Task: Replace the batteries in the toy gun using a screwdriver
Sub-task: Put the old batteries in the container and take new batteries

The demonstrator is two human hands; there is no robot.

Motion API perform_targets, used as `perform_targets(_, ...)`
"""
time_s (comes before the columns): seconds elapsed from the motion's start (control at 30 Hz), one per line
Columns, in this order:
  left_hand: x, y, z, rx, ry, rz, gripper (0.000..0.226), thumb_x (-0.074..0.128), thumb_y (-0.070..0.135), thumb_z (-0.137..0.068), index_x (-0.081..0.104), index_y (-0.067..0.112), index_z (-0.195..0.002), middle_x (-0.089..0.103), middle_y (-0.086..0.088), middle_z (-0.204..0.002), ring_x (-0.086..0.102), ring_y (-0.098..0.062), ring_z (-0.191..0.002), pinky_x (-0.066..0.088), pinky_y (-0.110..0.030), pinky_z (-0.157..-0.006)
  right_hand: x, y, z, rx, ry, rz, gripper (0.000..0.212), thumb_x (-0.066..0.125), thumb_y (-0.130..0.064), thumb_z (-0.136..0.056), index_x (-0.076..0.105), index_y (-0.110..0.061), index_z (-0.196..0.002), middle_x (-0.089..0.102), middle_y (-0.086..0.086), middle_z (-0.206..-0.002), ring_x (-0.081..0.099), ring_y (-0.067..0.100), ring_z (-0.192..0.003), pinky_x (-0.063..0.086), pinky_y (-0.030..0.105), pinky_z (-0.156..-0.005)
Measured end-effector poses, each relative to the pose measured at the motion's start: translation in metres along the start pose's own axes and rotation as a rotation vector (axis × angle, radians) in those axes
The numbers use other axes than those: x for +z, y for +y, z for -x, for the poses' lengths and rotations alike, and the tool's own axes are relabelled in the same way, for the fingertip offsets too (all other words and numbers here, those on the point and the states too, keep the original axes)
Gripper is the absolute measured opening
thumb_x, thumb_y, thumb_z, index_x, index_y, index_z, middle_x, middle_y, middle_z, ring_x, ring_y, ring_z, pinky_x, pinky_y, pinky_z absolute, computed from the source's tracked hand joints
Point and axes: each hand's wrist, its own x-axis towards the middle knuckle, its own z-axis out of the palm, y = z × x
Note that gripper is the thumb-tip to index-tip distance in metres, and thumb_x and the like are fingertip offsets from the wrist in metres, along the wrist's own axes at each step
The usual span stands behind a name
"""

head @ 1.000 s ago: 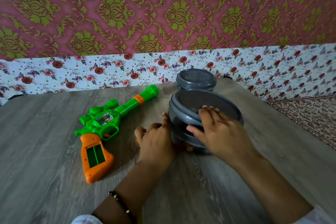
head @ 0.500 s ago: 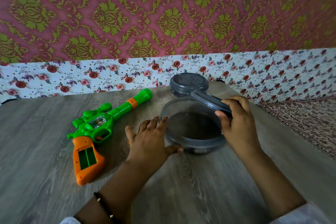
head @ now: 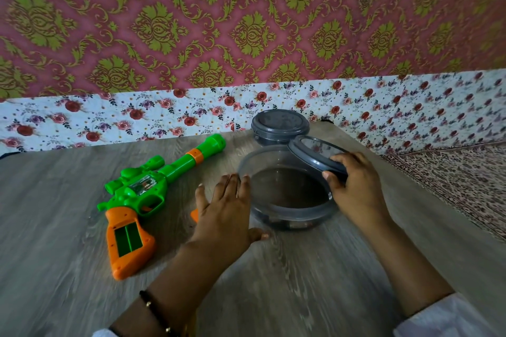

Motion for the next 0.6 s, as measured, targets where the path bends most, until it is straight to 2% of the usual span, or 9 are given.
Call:
perform_targets(0.07,-0.001,-0.001,0.001,0.066,-0.007,-0.038,0.102,0.050,0.066,-0.082,-0.006,0.017,-0.151,-0.016,-0.007,-0.159,-0.017,-0.022,-0.146,-0.009,-0.052,-0.115,-0.004,-0.002,0.001,-0.043,0.056,0.041,0.032,0.069,-0.018,-0.080,0.061,-0.010,-0.110,0.057,0.011,-0.115,0.051,0.032,-0.110,0.043,0.054,-0.092)
perform_targets(0.1,-0.004,-0.002,0.001,0.118,-0.003,-0.034,0.097,0.048,0.065,-0.084,-0.003,0.018,-0.152,-0.019,-0.005,-0.159,-0.019,-0.021,-0.146,-0.011,-0.050,-0.115,-0.006,-0.005,0.003,-0.088,0.100,0.027,0.031,0.070,-0.015,-0.079,0.063,-0.010,-0.109,0.058,0.010,-0.113,0.052,0.030,-0.107,0.046,0.051,-0.090)
perform_targets(0.17,-0.013,-0.004,0.001,0.214,0.015,0.029,0.082,0.046,0.061,-0.088,0.009,0.024,-0.152,-0.008,0.002,-0.161,-0.010,-0.015,-0.147,-0.010,-0.044,-0.116,-0.014,-0.021,0.005,-0.194,0.121,-0.083,0.025,0.069,-0.009,-0.080,0.066,-0.010,-0.105,0.060,0.006,-0.107,0.055,0.022,-0.100,0.048,0.030,-0.084)
perform_targets(0.23,-0.021,-0.004,-0.001,0.294,0.024,0.094,0.063,0.046,0.053,-0.092,0.028,0.028,-0.147,0.022,0.007,-0.157,0.016,-0.010,-0.145,-0.001,-0.037,-0.118,-0.018,-0.039,0.005,-0.278,-0.073,-0.173,0.019,0.066,-0.004,-0.082,0.070,-0.012,-0.098,0.063,-0.002,-0.096,0.057,0.011,-0.090,0.040,0.008,-0.077)
perform_targets(0.27,-0.024,-0.004,-0.003,0.332,0.025,0.101,0.053,0.046,0.049,-0.094,0.038,0.029,-0.142,0.037,0.009,-0.150,0.028,-0.008,-0.140,0.003,-0.033,-0.118,-0.019,-0.048,0.004,-0.296,-0.254,-0.175,0.018,0.064,-0.003,-0.082,0.071,-0.015,-0.094,0.064,-0.006,-0.091,0.058,0.007,-0.085,0.040,0.005,-0.073)
perform_targets(0.37,-0.031,-0.002,-0.012,0.418,0.010,0.061,0.031,0.048,0.037,-0.095,0.060,0.030,-0.123,0.062,0.008,-0.126,0.050,-0.013,-0.122,0.019,-0.030,-0.110,-0.019,-0.072,-0.007,-0.248,-0.774,0.126,0.024,0.057,-0.003,-0.083,0.061,-0.022,-0.070,0.060,-0.004,-0.073,0.055,0.008,-0.068,0.045,0.024,-0.062)
perform_targets(0.43,-0.034,0.000,-0.019,0.436,-0.028,0.020,0.028,0.047,0.031,-0.095,0.063,0.030,-0.118,0.066,0.005,-0.119,0.056,-0.018,-0.113,0.030,-0.034,-0.107,-0.017,-0.082,-0.018,-0.195,-0.931,0.313,0.025,0.055,-0.005,-0.084,0.048,-0.022,-0.066,0.052,-0.001,-0.070,0.048,0.010,-0.061,0.038,0.024,-0.053)
perform_targets(0.53,-0.037,0.003,-0.027,0.427,-0.131,-0.048,0.027,0.047,0.027,-0.095,0.065,0.027,-0.116,0.066,-0.001,-0.115,0.058,-0.022,-0.107,0.038,-0.039,-0.100,-0.012,-0.089,-0.032,-0.166,-1.076,0.447,0.010,0.059,-0.006,-0.083,0.055,-0.014,-0.085,0.055,0.004,-0.080,0.052,0.017,-0.068,0.041,0.025,-0.057)
perform_targets(0.6,-0.039,0.006,-0.031,0.408,-0.198,-0.066,0.026,0.048,0.026,-0.096,0.065,0.024,-0.115,0.065,-0.004,-0.115,0.057,-0.023,-0.107,0.041,-0.039,-0.097,-0.007,-0.090,-0.036,-0.150,-1.142,0.546,0.028,0.059,-0.006,-0.084,0.057,-0.006,-0.111,0.057,0.011,-0.098,0.055,0.022,-0.084,0.044,0.031,-0.070)
